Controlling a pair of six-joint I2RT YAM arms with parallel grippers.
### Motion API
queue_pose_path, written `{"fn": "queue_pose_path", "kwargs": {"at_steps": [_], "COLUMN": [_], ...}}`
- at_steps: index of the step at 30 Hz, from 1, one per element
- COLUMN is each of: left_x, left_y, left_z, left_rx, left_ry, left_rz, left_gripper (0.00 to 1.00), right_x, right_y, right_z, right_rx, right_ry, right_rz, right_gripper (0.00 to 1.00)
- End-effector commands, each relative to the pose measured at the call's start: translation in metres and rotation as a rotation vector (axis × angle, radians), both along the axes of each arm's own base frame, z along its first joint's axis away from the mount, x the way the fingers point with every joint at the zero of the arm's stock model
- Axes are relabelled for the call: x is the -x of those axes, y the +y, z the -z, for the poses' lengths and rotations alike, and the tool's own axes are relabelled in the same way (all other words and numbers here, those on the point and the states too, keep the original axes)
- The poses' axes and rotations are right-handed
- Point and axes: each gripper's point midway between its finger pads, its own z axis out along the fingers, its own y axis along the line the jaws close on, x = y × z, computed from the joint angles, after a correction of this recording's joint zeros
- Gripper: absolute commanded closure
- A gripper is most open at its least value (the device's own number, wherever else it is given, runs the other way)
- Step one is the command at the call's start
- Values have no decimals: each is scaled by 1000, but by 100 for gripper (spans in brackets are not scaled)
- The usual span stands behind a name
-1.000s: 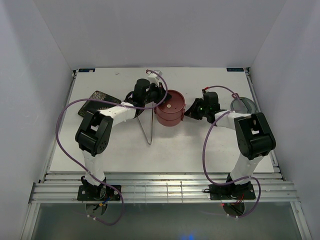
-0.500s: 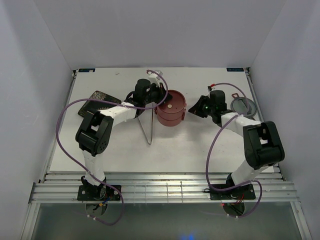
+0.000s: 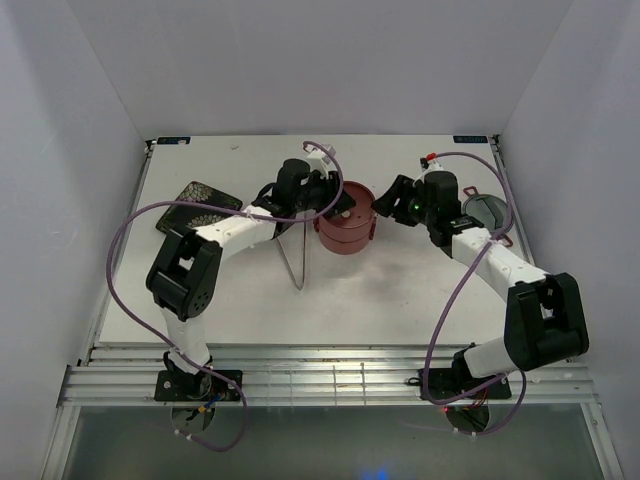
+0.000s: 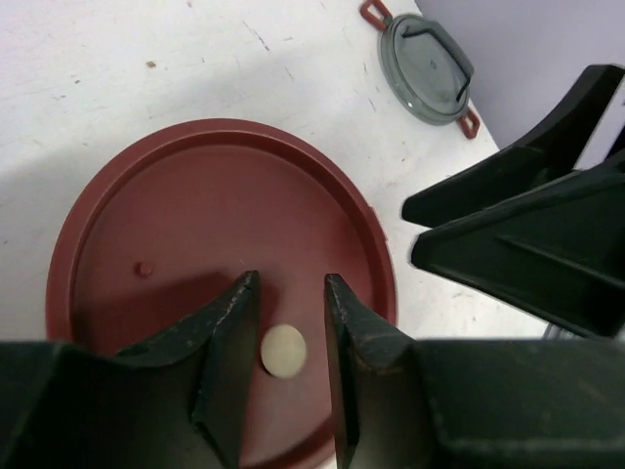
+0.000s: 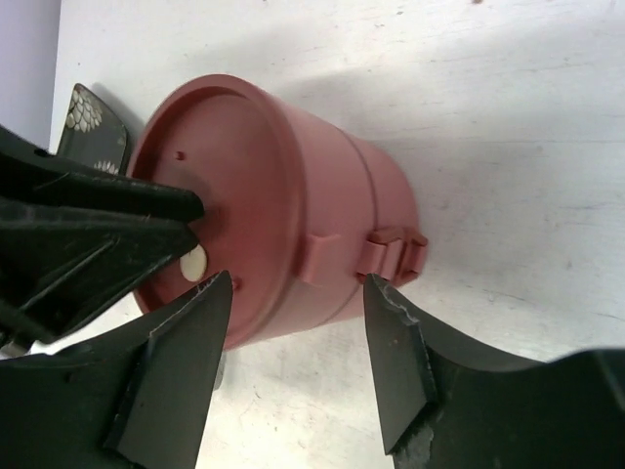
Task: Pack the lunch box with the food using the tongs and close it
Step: Close the fastener on the packing box.
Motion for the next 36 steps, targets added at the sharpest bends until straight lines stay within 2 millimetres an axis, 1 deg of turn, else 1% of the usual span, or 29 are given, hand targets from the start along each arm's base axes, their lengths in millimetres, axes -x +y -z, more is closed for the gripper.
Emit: {"fn": "queue_pose_path", "kwargs": {"at_steps": [1, 2, 3, 4, 5, 6, 7, 8, 9, 10, 11, 12, 13, 14, 15, 16, 19, 21, 22, 23, 25, 27, 29, 31, 32, 34, 35, 36], "left_x": [7, 6, 5, 7, 9, 7, 7, 7, 4, 4, 5, 6, 7, 10, 9, 8, 10, 13, 14, 16, 19, 21, 28, 28, 30, 28, 25, 24], "left_y": [18, 22, 27, 32, 36, 43, 49, 56, 67, 73, 88, 95, 98, 105, 111, 115, 120, 122, 123, 123, 124, 120, 112, 109, 102, 96, 92, 91], "left_z": [-51, -56, -58, -55, -62, -63, -56, -58, -55, -50, -41, -37, -35, -25, -24, -20, -11, -4, -4, 0, 6, 10, 22, 29, 36, 40, 40, 47], "left_rx": [2, -1, -5, -13, -8, -10, -30, -38, -47, -54, -56, -51, -31, -36, -37, -55, -82, -93, -88, -89, -83, -61, -51, -59, -61, -57, -54, -59], "left_ry": [-83, -98, -104, -101, -112, -111, -88, -83, -75, -60, -31, -17, -11, 12, 15, 21, 37, 50, 49, 54, 70, 86, 124, 136, 153, 155, 156, 174], "left_rz": [-49, -66, -80, -89, -95, -110, -122, -140, -165, -178, -208, -221, -213, -219, -233, -254, -268, -273, -276, -275, -281, -267, -240, -248, -242, -240, -237, -240], "left_gripper": [57, 56, 55, 55, 54, 54, 54, 54, 56, 58, 60, 64, 73, 79, 84, 93, 100, 100, 100, 100, 100, 100, 100, 100, 100, 100, 100, 100], "right_x": [-11, -15, -19, -16, -18, -22, -23, -22, -25, -26, -26, -26, -26, -28, -27, -28, -27, -27, -26, -27, -28, -29, -29, -27, -25, -23, -22, -23], "right_y": [6, 10, 11, 7, 8, 9, 9, 8, 8, 5, 4, 3, 2, 1, 0, 0, 2, 3, 2, 1, -7, -16, -29, -40, -42, -48, -48, -48], "right_z": [-16, -23, -14, -2, 1, 6, 11, 18, 22, 25, 28, 30, 31, 32, 36, 36, 39, 41, 43, 42, 43, 41, 38, 38, 36, 37, 37, 36], "right_rx": [45, 62, 87, 129, 155, 171, 185, 204, 225, 242, 256, 265, 279, 284, 297, 305, 315, 319, 331, 338, 361, 379, 392, 380, 380, 397, 401, 406], "right_ry": [-23, -42, -17, 34, 41, 53, 62, 87, 93, 98, 108, 113, 110, 111, 126, 123, 126, 125, 130, 129, 134, 128, 127, 131, 129, 125, 123, 112], "right_rz": [31, 24, 26, 35, 25, 19, 14, 11, 3, 9, 8, 3, -5, -6, -11, -21, -50, -65, -69, -69, -58, -55, -46, -56, -61, -72, -73, -87], "right_gripper": [37, 36, 37, 37, 38, 39, 41, 43, 45, 48, 51, 53, 58, 59, 60, 61, 66, 69, 74, 76, 85, 91, 92, 92, 92, 92, 92, 92]}}
